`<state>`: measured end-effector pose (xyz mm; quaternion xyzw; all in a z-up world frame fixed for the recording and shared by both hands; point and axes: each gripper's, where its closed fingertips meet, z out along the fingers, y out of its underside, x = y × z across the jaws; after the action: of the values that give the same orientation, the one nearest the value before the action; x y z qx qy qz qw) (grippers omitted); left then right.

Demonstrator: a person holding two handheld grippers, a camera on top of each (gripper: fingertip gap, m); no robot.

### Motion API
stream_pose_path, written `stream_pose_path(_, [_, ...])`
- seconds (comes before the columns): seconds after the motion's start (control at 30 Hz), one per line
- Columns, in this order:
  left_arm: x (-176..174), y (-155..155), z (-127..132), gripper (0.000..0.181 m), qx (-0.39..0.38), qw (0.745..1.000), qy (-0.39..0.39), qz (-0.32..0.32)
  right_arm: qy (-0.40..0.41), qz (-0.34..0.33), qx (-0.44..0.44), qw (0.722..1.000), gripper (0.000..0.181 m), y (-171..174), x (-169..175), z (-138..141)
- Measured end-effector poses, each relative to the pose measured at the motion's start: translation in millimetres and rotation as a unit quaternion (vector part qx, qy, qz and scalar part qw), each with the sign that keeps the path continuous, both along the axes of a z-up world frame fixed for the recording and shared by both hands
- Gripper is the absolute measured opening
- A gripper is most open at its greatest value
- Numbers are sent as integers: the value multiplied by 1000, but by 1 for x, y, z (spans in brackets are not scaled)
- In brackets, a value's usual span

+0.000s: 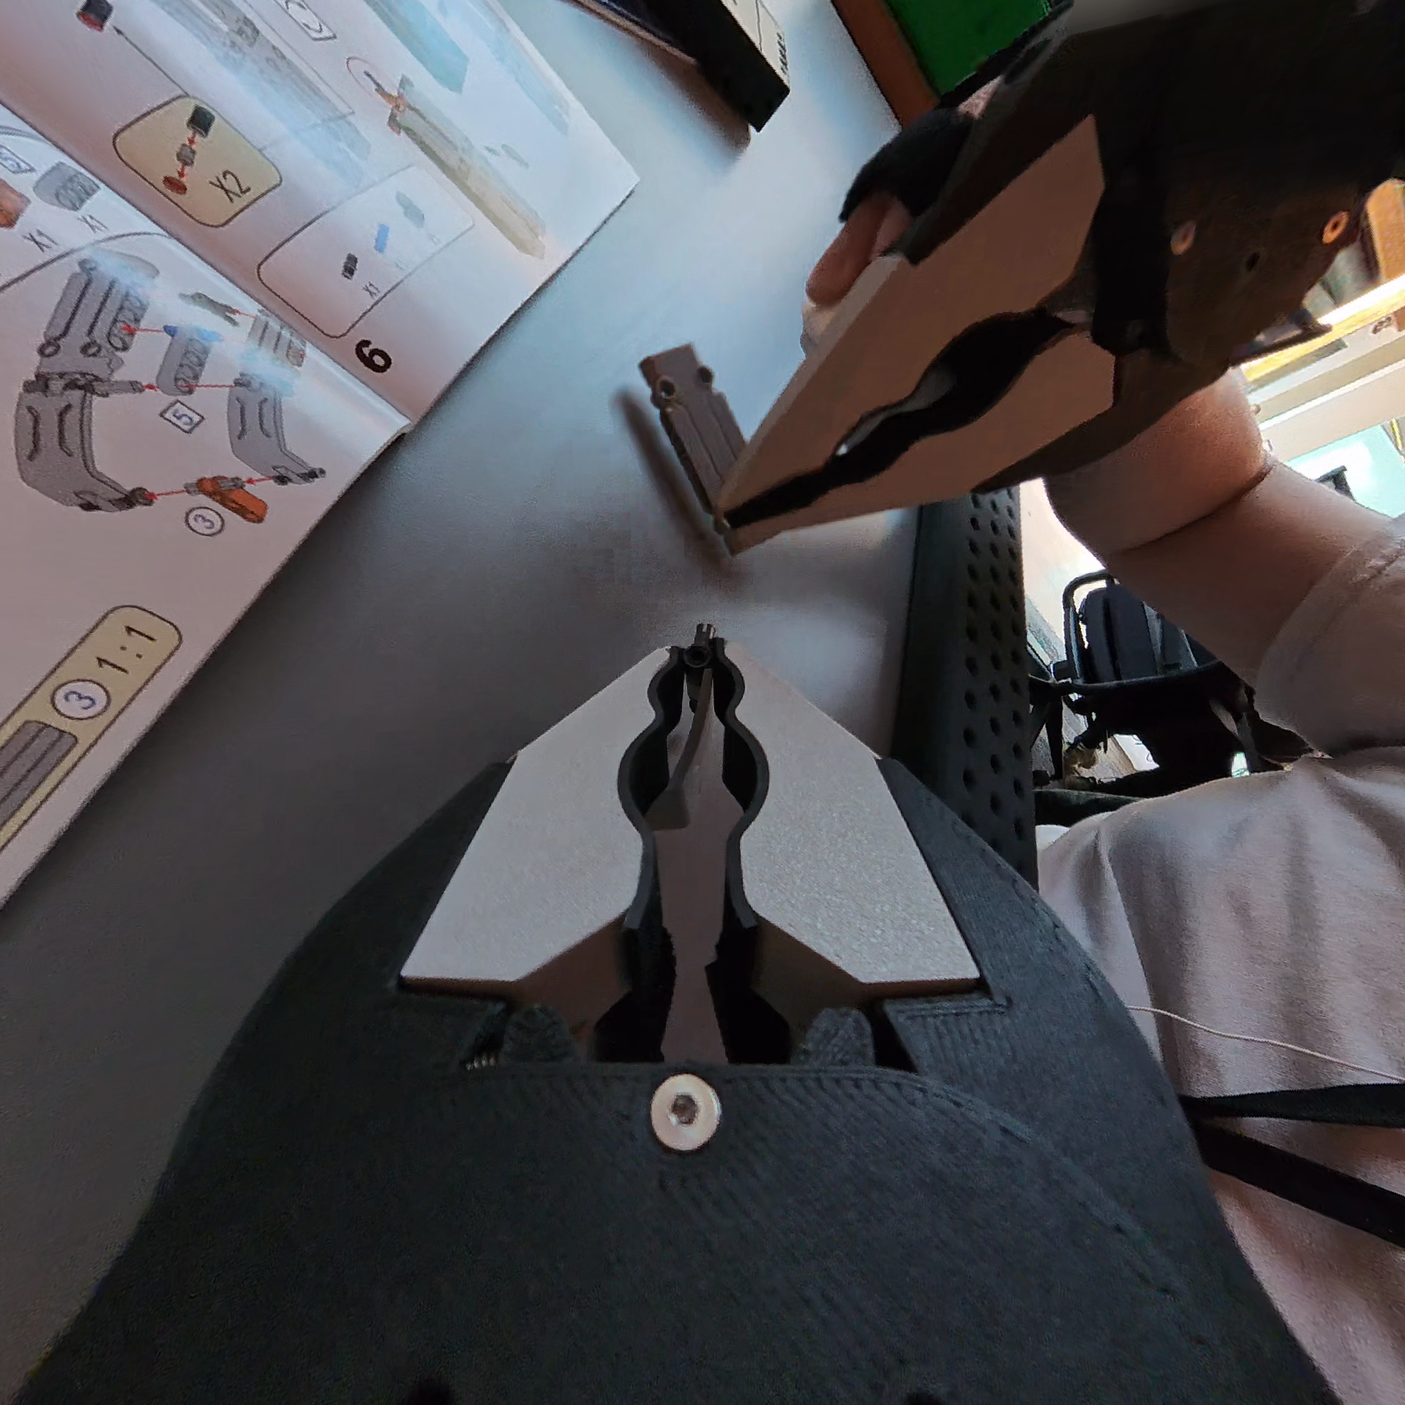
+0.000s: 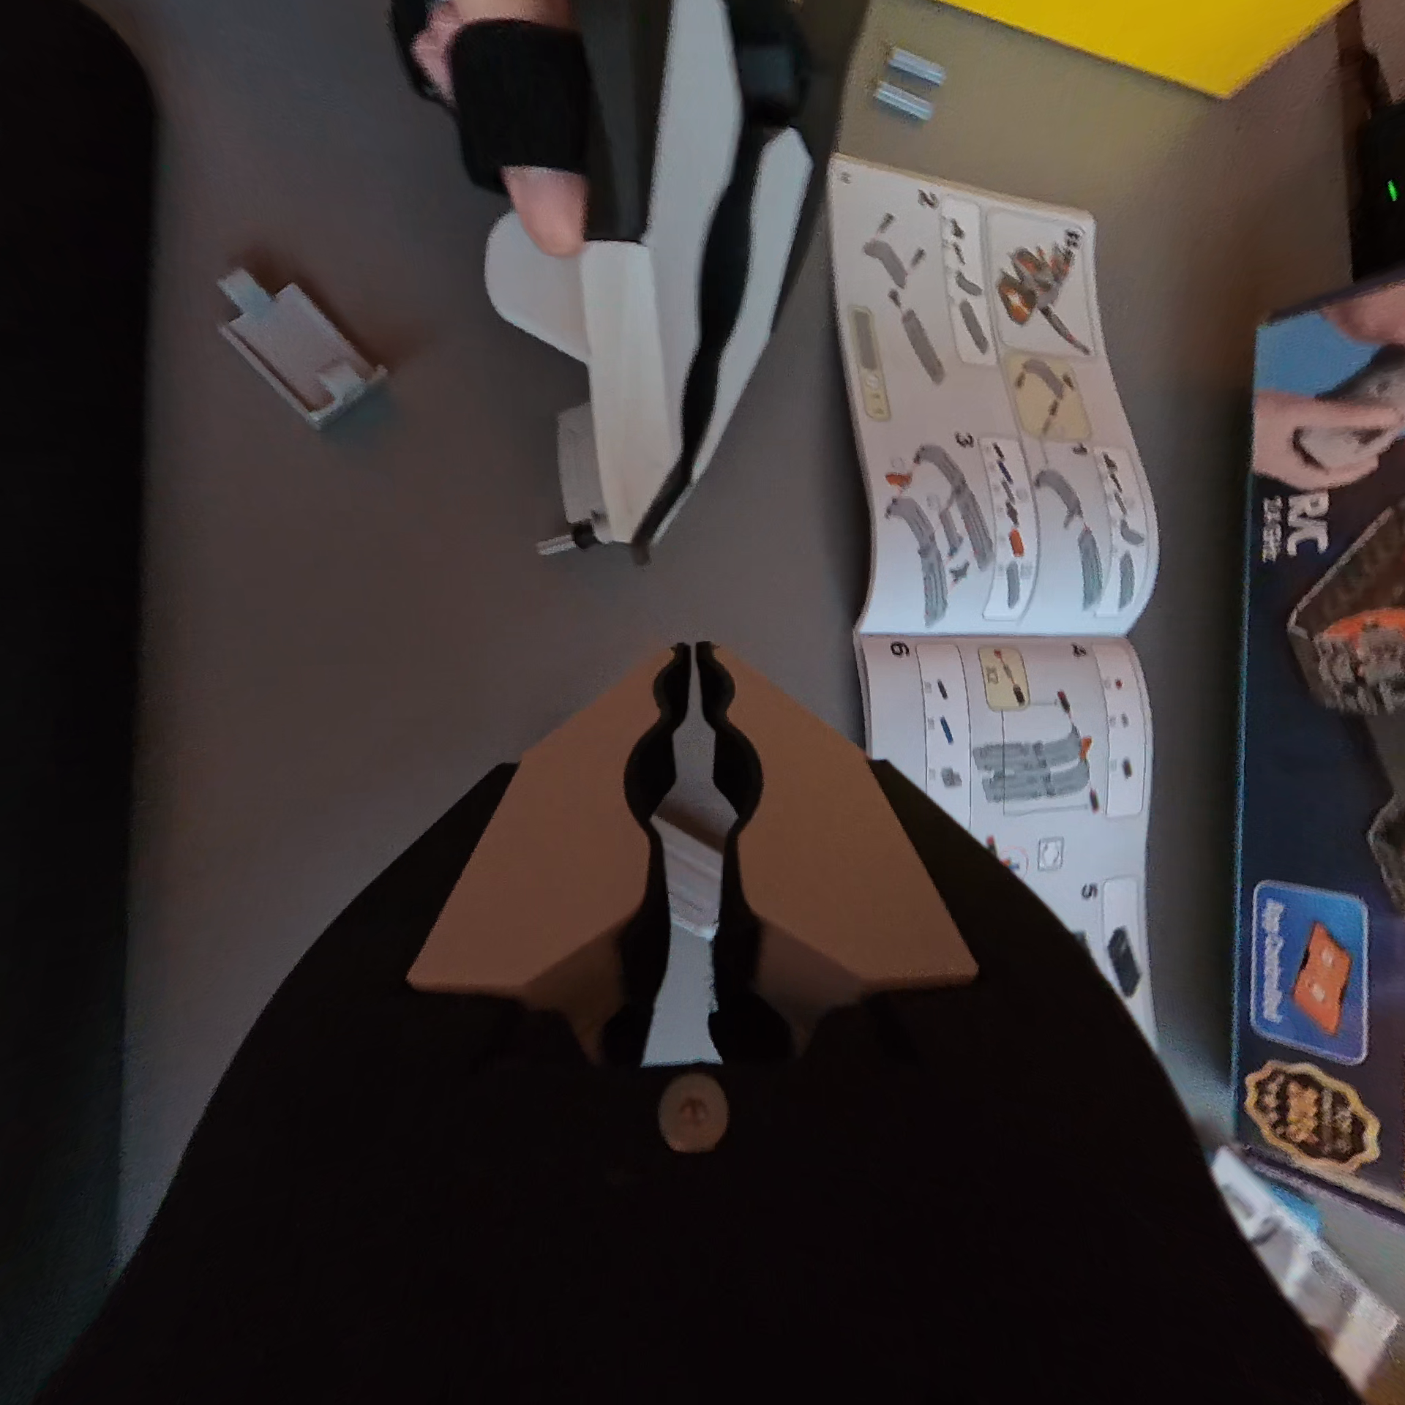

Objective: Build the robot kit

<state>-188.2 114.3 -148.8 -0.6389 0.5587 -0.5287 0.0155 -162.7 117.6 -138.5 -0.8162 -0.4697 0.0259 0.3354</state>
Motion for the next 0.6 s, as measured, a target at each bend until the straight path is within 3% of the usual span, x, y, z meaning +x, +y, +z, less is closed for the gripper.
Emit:
stream_pose_path(0.1, [0, 2, -3, 5, 3, 1000, 7, 3, 98, -129, -8, 987, 19, 3, 27, 7])
stream_pose_path(0.17, [-1, 5, -3, 5, -3, 1000, 8, 7, 161, -257, -13, 953, 33, -6, 54, 5])
stream_pose_path(0.2, [-1, 6, -3, 5, -4, 1000, 9, 9, 186, -279, -26, 942, 44, -18, 57, 1])
stream_pose_path(0.27, [-2, 8, -1, 5, -6, 1000, 8, 12, 171, -316, -30, 933, 44, -42, 72, -8])
stream_pose_path(0.33, [-2, 7, 2, 5, -7, 1000, 4, 10, 132, -288, -20, 948, 44, -60, 81, -15])
stream_pose_path(0.43, [-1, 2, 5, 5, -4, 1000, -3, 1, 132, -218, -5, 967, 60, -68, 80, -16])
stream_pose_path(0.6, [-2, -7, 6, 5, 10, 1000, -10, -20, 64, -101, -2, 993, 61, -56, 97, -23])
